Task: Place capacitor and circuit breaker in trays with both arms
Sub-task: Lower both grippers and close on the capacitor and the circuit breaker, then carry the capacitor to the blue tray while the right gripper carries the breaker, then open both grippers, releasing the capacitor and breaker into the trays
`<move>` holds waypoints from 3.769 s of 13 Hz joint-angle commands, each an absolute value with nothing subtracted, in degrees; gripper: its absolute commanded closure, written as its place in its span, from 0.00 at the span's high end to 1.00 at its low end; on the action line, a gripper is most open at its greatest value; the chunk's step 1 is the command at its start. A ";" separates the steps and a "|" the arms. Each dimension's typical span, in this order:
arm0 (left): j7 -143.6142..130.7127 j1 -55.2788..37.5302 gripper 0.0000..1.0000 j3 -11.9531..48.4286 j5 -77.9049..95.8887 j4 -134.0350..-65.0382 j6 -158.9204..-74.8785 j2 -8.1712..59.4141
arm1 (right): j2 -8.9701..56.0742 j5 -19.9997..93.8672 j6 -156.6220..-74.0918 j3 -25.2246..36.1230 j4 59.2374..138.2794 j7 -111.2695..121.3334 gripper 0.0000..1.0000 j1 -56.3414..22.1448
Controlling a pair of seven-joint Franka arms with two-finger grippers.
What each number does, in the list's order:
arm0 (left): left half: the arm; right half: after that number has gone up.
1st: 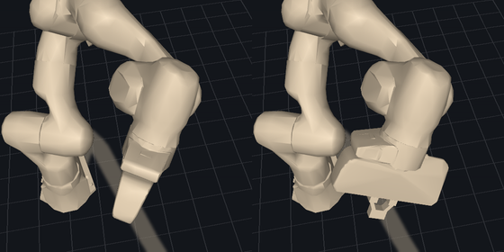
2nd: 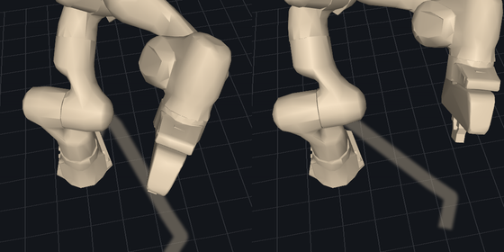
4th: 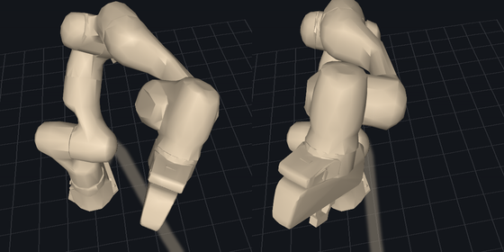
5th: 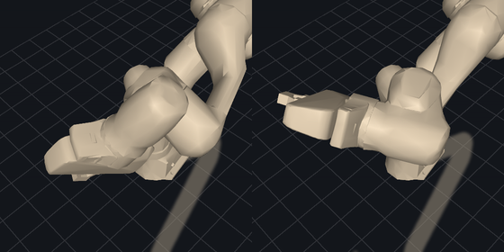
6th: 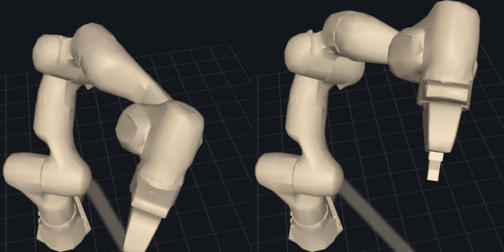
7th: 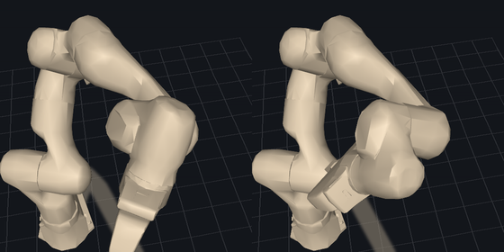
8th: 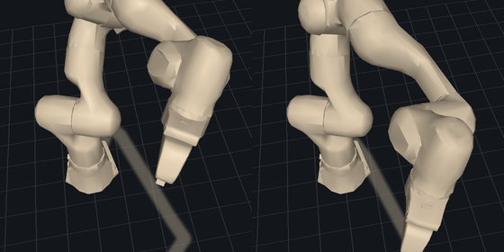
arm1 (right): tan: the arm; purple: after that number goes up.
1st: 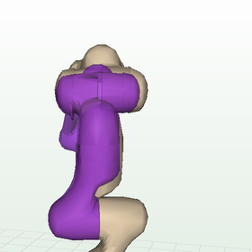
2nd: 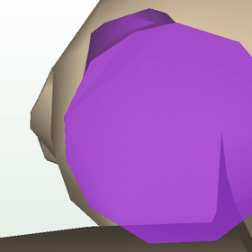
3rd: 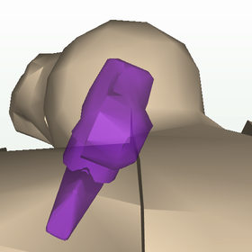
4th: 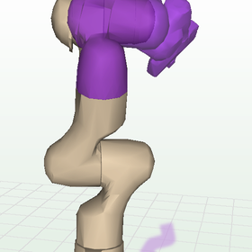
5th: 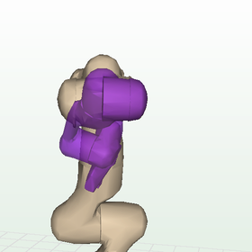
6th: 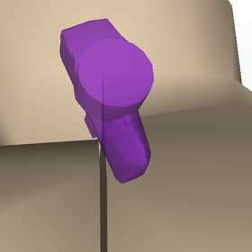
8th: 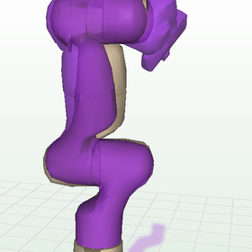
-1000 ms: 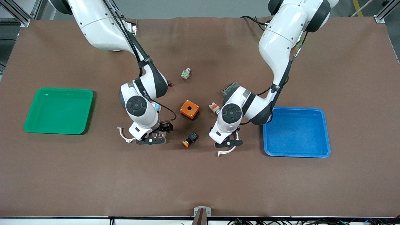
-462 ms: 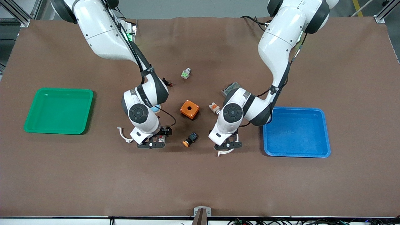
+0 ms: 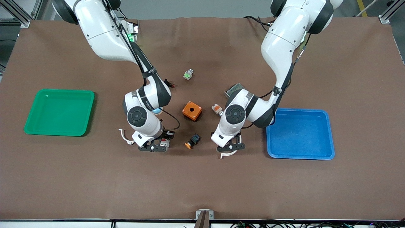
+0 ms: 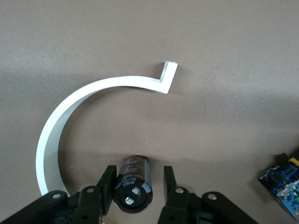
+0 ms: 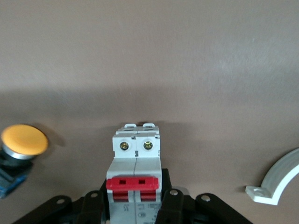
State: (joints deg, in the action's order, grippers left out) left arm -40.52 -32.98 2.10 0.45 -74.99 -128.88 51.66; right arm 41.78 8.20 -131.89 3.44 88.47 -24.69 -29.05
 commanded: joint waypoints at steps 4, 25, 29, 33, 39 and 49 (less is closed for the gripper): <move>-41.48 -33.84 0.47 1.58 0.97 -74.18 -128.85 52.47 | 28.32 0.40 -110.78 6.14 89.81 -22.06 0.17 -23.65; -13.37 -10.91 0.00 2.11 0.00 -83.75 -114.62 32.43 | 18.81 -3.43 -115.30 6.33 112.05 18.28 0.16 12.30; -11.44 -6.16 0.00 1.76 -0.44 -90.77 -115.13 29.89 | 18.98 -3.43 -118.55 6.42 113.81 20.29 0.16 14.84; -11.07 -4.13 0.01 1.85 -0.35 -101.30 -125.12 29.00 | 20.39 -3.43 -125.24 6.42 115.66 22.41 0.16 16.61; -12.39 -3.43 0.09 1.76 -0.35 -105.38 -133.51 31.99 | 23.37 -3.43 -126.82 6.42 116.28 25.22 0.18 18.02; -11.60 -2.81 1.00 1.32 -2.88 -99.43 -125.88 23.13 | 21.99 -2.73 -120.89 5.19 111.47 24.52 1.00 17.41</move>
